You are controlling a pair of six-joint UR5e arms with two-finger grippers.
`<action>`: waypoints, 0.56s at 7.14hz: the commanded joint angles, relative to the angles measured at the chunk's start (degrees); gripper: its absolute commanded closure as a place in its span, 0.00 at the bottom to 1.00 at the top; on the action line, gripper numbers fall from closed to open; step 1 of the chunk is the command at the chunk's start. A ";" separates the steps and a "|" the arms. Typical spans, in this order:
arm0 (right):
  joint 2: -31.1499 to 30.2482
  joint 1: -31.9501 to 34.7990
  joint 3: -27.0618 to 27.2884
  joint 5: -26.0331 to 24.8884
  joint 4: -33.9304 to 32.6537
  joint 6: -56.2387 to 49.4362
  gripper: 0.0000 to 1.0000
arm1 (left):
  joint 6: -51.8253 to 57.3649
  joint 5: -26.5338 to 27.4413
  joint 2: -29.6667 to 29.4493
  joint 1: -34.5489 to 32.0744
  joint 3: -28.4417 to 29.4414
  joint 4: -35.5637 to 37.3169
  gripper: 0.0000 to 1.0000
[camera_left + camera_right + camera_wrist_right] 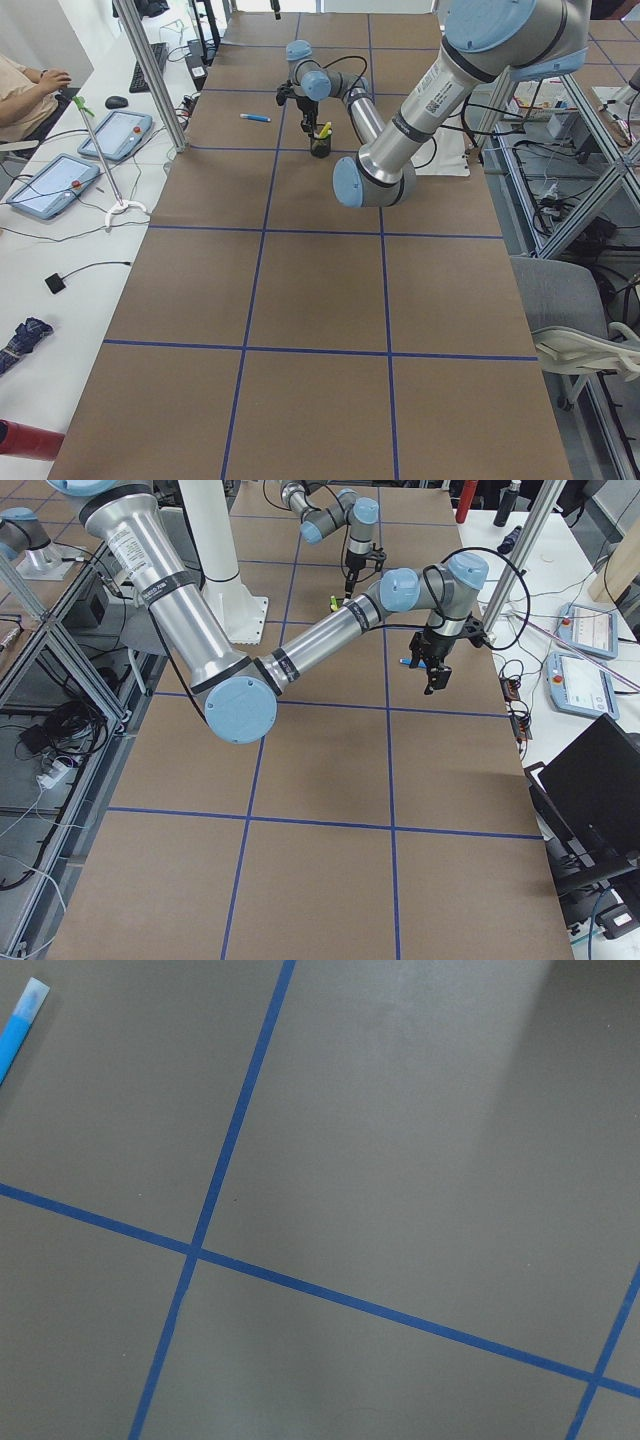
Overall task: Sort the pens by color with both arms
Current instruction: 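Lower the left gripper into the cup and grasp the red-capped marker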
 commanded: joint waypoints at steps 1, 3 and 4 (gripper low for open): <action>-0.29 -0.13 0.41 -0.25 0.00 0.00 0.00 | 0.00 0.00 -0.03 0.06 0.38 -0.40 0.65; -0.38 -0.22 0.76 -0.25 0.00 0.09 0.00 | 0.00 0.00 -0.03 0.06 0.30 -0.40 0.73; -0.38 -0.22 0.94 -0.25 -0.09 0.09 0.00 | -0.09 0.00 -0.03 0.06 0.12 -0.40 0.73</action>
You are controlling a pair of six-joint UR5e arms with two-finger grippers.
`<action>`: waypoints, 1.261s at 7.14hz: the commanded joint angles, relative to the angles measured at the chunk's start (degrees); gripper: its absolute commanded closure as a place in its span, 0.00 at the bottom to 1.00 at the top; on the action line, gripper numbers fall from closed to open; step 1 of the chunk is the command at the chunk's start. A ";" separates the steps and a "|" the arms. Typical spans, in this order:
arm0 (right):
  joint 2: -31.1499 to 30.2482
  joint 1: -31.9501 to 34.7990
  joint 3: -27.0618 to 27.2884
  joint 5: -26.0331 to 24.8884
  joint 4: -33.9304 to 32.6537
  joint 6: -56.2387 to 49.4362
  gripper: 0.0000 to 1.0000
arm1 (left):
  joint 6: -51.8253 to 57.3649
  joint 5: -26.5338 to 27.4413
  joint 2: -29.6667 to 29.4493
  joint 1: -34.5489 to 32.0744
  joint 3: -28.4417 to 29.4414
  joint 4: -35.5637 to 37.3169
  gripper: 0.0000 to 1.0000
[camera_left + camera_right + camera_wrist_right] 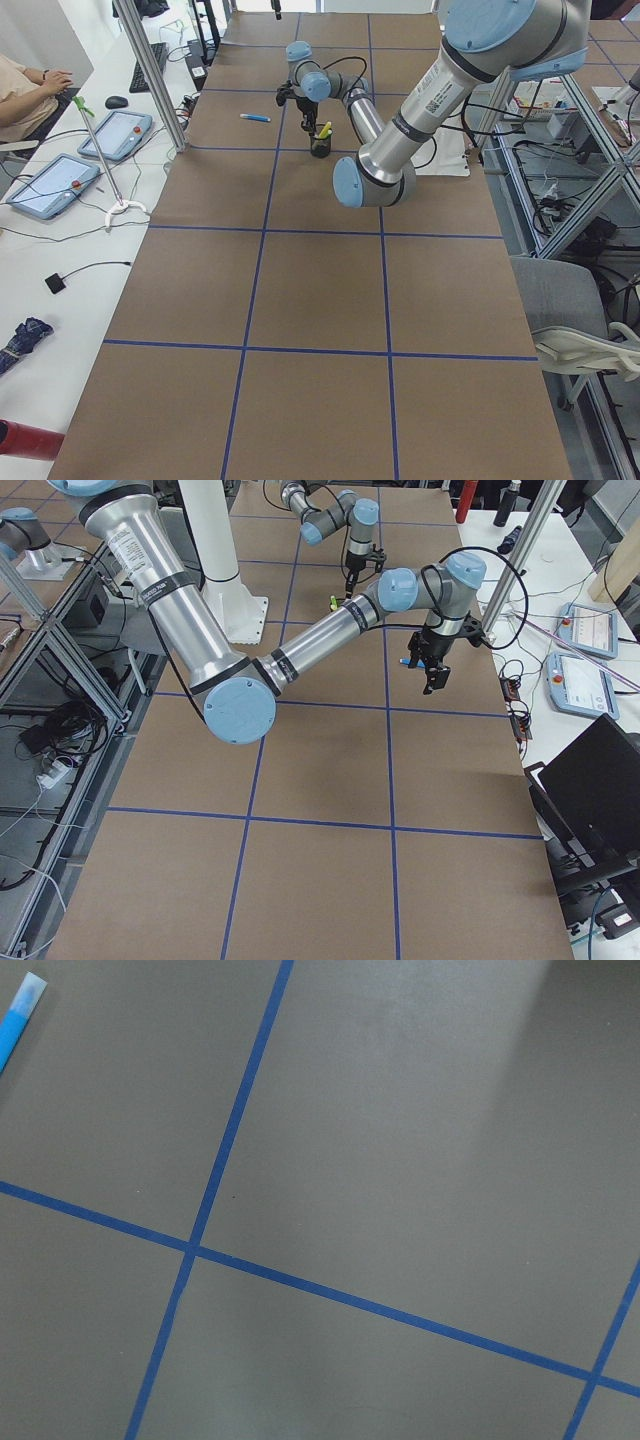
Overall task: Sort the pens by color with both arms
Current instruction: 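Lower the left gripper into the cup and grasp the red-capped marker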
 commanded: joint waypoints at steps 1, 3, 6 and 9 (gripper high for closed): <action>-0.12 -0.04 0.37 -0.18 0.02 0.03 0.00 | -0.16 0.00 -0.08 0.01 -0.41 0.08 0.73; -0.21 -0.04 0.46 -0.18 0.02 0.03 0.00 | -0.42 0.00 -0.25 0.01 -0.85 0.08 0.74; -0.82 -0.04 1.34 -0.18 -0.07 0.03 0.00 | -0.86 0.00 0.01 0.01 -4.88 0.43 0.88; -0.91 -0.04 1.69 -0.09 -0.07 0.30 0.00 | -2.95 1.92 0.27 -0.26 -10.41 0.70 1.00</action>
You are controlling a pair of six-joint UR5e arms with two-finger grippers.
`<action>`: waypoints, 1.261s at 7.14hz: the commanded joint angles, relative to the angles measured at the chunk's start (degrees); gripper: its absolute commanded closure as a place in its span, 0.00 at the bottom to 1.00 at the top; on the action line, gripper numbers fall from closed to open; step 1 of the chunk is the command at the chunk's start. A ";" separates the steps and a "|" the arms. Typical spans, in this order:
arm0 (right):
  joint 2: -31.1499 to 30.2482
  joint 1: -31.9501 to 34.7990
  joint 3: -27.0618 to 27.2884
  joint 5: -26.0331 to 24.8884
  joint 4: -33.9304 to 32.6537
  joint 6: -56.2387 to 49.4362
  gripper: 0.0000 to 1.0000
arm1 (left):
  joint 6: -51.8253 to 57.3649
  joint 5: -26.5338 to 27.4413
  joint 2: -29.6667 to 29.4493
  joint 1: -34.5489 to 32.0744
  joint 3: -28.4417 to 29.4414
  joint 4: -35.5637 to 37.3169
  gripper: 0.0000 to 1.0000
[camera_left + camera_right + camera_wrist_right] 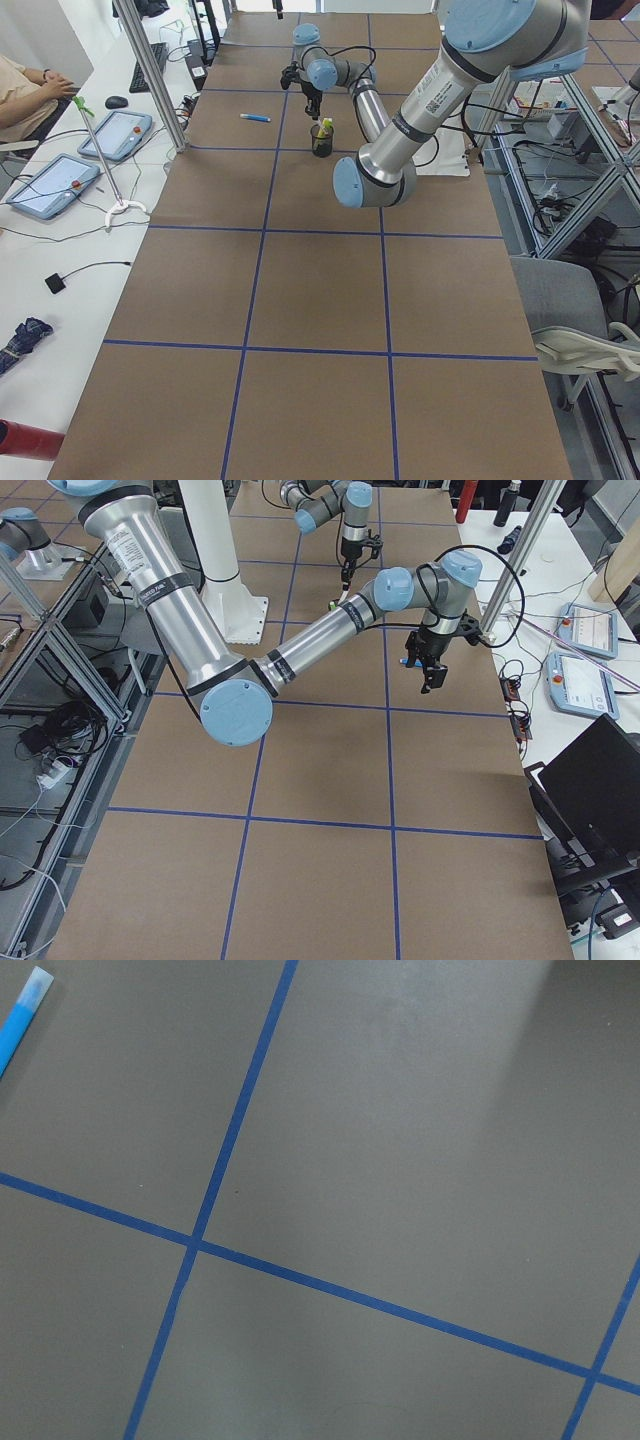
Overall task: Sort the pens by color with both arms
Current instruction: 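Lift the red-capped marker out of the cup with the left gripper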
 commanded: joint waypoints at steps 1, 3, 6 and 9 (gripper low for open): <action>0.05 0.00 0.13 0.07 0.04 0.46 0.00 | -1.43 3.79 0.16 -0.24 -4.23 0.15 1.00; 0.05 0.00 0.14 0.16 0.04 0.55 0.00 | -1.86 10.63 1.39 -0.42 -8.96 -0.03 1.00; 0.05 -0.09 0.13 0.33 0.04 0.63 0.00 | -2.56 18.90 0.96 -0.77 -11.28 -1.25 1.00; 0.05 0.00 -0.04 0.25 0.04 0.63 0.00 | -8.10 27.16 1.04 -0.68 -4.12 -16.74 1.00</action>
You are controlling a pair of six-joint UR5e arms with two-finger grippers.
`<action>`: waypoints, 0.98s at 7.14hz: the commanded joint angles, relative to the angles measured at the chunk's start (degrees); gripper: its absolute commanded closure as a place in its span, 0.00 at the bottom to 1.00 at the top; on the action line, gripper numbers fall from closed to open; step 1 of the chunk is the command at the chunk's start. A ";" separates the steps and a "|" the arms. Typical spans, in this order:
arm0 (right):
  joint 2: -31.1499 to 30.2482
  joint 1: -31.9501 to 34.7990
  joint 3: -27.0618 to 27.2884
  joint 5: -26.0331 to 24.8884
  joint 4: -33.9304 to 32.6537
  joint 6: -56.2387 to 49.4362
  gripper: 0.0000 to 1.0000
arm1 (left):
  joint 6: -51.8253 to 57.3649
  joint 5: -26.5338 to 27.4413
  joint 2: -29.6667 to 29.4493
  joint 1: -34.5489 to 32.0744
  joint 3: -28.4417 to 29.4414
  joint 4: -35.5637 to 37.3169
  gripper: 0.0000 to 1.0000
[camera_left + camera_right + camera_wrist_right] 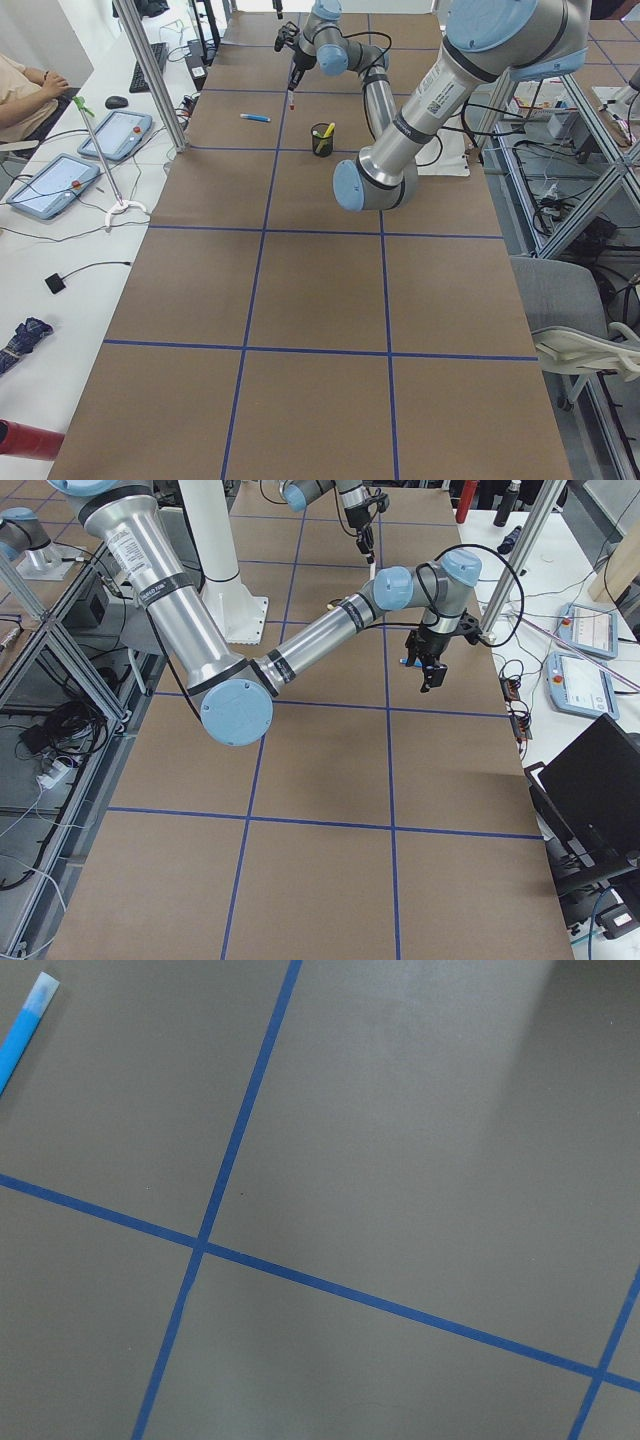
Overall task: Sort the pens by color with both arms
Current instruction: 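Lift the red-capped marker out of the cup with the left gripper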
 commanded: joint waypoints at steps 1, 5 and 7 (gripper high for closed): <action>-0.09 0.04 -0.17 -0.20 0.00 0.09 0.00 | -2.96 6.97 -0.09 0.11 11.60 -17.92 1.00; -0.09 0.03 -0.26 -0.20 0.00 0.09 0.00 | -5.80 18.32 -10.95 1.16 39.68 -38.70 1.00; 0.00 -0.05 -0.61 -0.12 0.09 0.09 0.00 | -5.62 21.59 -15.81 2.13 52.16 -42.28 1.00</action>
